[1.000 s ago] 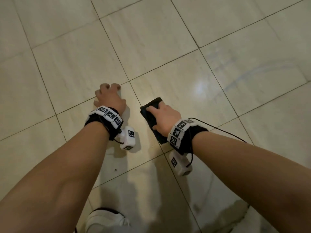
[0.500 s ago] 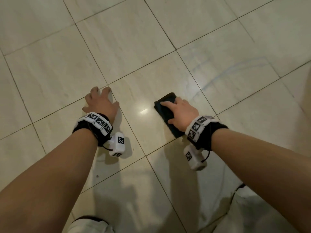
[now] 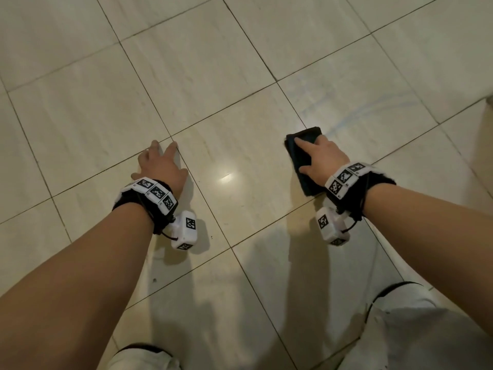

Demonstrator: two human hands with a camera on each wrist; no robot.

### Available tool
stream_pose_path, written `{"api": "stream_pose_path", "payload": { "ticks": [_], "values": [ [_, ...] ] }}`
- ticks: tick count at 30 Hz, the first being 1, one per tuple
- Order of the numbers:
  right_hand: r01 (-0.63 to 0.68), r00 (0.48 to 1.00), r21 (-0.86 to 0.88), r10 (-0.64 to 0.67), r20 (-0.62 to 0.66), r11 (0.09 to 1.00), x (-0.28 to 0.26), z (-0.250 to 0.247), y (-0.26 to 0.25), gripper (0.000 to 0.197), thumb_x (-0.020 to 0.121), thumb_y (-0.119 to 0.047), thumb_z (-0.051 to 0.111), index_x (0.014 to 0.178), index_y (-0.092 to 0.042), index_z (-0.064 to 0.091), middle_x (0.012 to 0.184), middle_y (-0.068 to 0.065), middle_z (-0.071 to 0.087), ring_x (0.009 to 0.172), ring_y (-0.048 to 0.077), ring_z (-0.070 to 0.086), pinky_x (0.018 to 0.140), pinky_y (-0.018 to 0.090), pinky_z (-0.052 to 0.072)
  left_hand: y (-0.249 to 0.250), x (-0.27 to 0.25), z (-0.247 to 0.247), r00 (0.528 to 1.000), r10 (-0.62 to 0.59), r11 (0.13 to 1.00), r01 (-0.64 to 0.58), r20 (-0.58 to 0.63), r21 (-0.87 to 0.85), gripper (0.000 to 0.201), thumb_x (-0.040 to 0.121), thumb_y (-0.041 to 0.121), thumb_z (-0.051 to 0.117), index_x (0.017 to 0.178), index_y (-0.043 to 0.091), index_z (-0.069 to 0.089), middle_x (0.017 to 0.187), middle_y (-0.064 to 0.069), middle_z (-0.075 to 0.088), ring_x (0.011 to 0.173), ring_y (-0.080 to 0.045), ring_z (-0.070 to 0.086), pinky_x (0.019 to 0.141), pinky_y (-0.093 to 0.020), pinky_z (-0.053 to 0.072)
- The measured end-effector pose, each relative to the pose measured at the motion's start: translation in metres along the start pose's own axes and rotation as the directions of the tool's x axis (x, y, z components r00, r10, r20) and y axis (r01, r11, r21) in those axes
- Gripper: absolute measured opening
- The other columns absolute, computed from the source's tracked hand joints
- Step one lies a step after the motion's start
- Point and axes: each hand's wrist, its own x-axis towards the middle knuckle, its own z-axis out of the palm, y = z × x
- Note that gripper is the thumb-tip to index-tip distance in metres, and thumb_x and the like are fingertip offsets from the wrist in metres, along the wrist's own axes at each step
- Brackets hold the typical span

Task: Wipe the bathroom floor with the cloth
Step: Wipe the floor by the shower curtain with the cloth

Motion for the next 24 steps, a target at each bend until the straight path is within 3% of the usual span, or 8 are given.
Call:
{"api": "stream_pose_path", "payload": {
  "ticks": [7,9,12,16,24],
  "values": [
    [0.294,0.954,-0.101,-0.286,0.087,0.950,-0.034,0.039,-0.093,0.072,0.093,-0.032,0.060,0.152,-0.041,0.019,0.140,0.008,0.034,0.123,0.029,0.038,0.078,0.038,0.046,0.006,-0.003,-0.002,1.000,-0.002,1.000,0.002,0.019,0.024,0.069,0.093,0.040,0.054,0.152,0.038,0.019,0.163,0.001,0.002,0.147,-0.029,0.006,0.105,-0.066,0.028],
    [0.314,0.948,-0.114,-0.304,0.095,0.943,-0.037,0.048,-0.108,0.073,0.093,-0.030,0.061,0.152,-0.041,0.018,0.141,0.008,0.033,0.122,0.029,0.038,0.072,0.036,0.042,0.006,-0.003,-0.002,1.000,-0.011,0.999,0.010,0.028,0.035,0.069,0.094,0.040,0.053,0.153,0.038,0.018,0.164,0.001,0.000,0.147,-0.029,0.005,0.105,-0.066,0.027],
    [0.287,0.956,-0.077,-0.281,0.081,0.955,-0.032,0.049,-0.102,0.073,0.094,-0.027,0.061,0.151,-0.045,0.019,0.142,0.005,0.033,0.120,0.027,0.038,0.072,0.036,0.042,0.003,-0.003,-0.003,0.999,0.000,0.999,-0.002,0.035,0.043,0.069,0.095,0.039,0.053,0.153,0.038,0.016,0.163,0.002,-0.001,0.148,-0.030,0.004,0.106,-0.066,0.027],
    [0.192,0.981,-0.027,-0.190,0.043,0.981,-0.022,0.034,-0.075,0.074,0.093,-0.029,0.061,0.151,-0.048,0.020,0.141,0.005,0.034,0.120,0.027,0.040,0.082,0.041,0.050,-0.002,-0.005,-0.005,0.998,0.006,0.999,-0.008,0.067,0.039,0.072,0.094,0.035,0.054,0.153,0.038,0.014,0.164,0.004,-0.004,0.149,-0.028,0.001,0.106,-0.066,0.026],
    [0.018,1.000,-0.048,-0.017,0.022,0.999,0.005,0.001,-0.017,0.074,0.093,-0.026,0.057,0.153,-0.044,0.017,0.140,0.009,0.035,0.123,0.031,0.042,0.085,0.041,0.049,-0.005,-0.003,-0.008,0.999,0.011,1.000,-0.011,0.032,0.011,0.078,0.088,0.033,0.064,0.152,0.038,0.020,0.163,0.003,0.006,0.147,-0.028,0.009,0.105,-0.064,0.027]
  ]
}}
